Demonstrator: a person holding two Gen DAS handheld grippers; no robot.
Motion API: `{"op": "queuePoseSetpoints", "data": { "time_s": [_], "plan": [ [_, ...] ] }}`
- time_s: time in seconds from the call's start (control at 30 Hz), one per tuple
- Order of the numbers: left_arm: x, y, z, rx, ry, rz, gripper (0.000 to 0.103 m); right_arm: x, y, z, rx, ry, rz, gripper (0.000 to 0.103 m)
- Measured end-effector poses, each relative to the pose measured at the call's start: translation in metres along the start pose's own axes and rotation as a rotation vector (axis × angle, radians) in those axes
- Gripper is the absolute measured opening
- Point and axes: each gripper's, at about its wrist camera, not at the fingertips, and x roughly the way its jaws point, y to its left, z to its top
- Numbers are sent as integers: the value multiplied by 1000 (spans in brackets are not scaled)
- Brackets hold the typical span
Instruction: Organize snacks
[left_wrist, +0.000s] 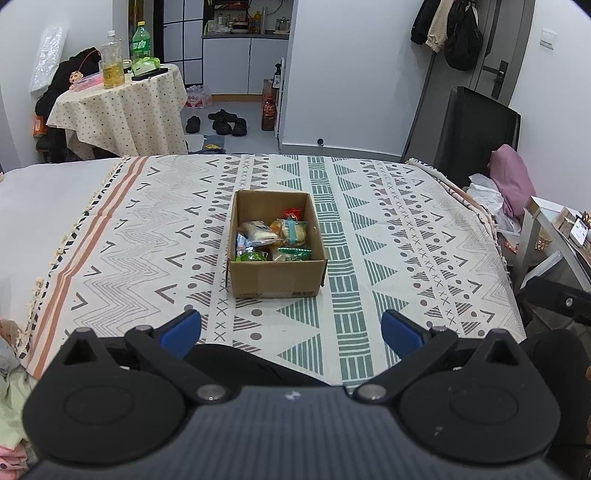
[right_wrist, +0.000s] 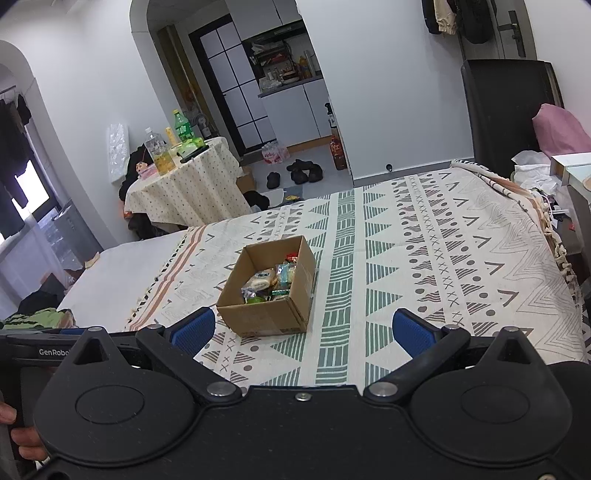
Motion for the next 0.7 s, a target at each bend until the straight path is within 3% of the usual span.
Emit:
{"op": "queuePoseSetpoints", "data": {
  "time_s": [0.7],
  "plan": [
    [-8,3,2,-1,-13,-6,103,-1,5,2,-14,-1,0,103]
  ]
}}
